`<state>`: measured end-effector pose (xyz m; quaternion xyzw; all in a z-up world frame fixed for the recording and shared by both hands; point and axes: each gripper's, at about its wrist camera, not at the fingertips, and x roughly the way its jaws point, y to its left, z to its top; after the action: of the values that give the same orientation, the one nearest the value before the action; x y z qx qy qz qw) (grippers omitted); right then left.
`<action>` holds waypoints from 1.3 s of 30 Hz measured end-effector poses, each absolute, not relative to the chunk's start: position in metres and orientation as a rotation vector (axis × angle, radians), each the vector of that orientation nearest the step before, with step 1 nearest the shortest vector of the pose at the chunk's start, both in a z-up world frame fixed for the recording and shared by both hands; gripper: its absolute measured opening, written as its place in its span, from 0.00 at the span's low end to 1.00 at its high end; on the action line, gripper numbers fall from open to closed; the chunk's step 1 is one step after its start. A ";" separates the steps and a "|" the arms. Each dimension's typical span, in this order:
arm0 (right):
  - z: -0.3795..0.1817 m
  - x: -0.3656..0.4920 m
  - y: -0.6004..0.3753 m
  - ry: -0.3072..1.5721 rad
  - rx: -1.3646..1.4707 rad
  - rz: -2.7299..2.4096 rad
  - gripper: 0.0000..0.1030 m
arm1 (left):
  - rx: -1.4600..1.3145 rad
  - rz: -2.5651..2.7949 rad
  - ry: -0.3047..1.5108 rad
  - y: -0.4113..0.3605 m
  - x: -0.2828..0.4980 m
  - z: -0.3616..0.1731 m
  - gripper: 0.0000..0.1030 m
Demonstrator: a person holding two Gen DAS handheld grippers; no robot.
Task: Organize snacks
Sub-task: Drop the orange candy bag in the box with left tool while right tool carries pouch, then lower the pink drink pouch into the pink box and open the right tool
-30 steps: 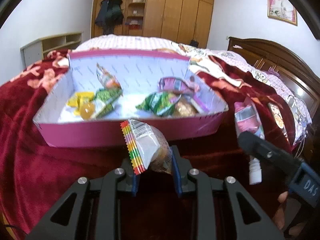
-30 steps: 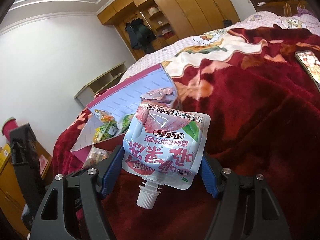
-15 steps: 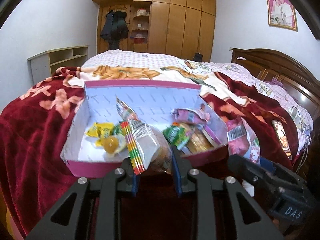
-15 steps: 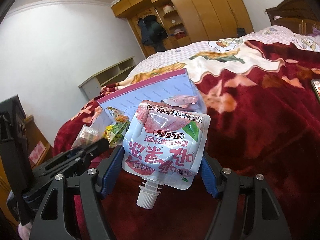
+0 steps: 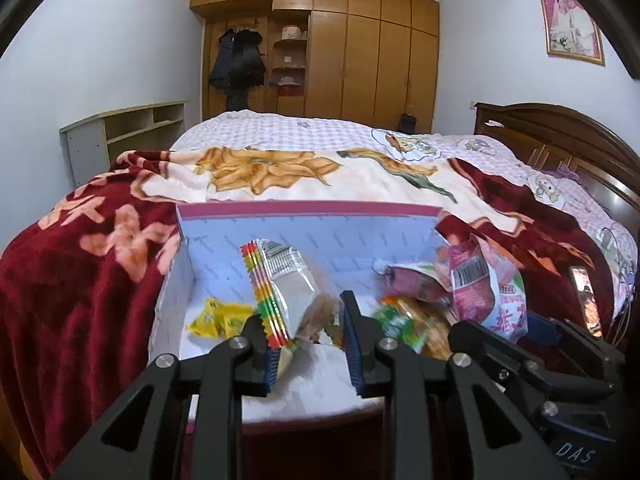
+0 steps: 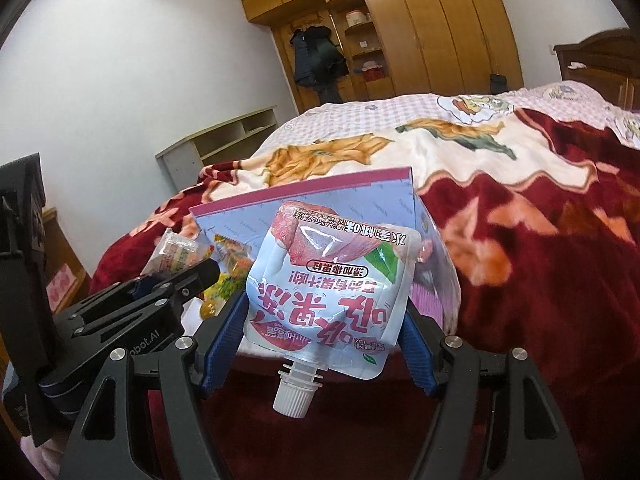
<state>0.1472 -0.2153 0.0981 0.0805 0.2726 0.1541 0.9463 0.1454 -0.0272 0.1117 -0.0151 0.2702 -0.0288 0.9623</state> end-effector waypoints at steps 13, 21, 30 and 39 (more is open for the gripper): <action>0.095 0.192 -0.205 0.588 0.121 0.287 0.70 | -0.039 -0.002 0.585 -0.008 0.192 0.100 0.28; 0.089 0.201 -0.196 0.598 0.070 0.281 0.71 | -0.047 0.018 0.588 -0.003 0.197 0.096 0.37; 0.091 0.197 -0.193 0.589 0.040 0.284 0.71 | -0.046 0.029 0.579 -0.002 0.187 0.103 0.55; 0.103 0.188 -0.193 0.549 0.053 0.295 0.73 | -0.056 0.031 0.575 0.001 0.176 0.107 0.56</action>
<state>0.1883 -0.1931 0.1033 0.0261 0.2702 0.1451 0.9514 0.1764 0.0008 0.1074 -0.0275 0.2836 0.0155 0.9584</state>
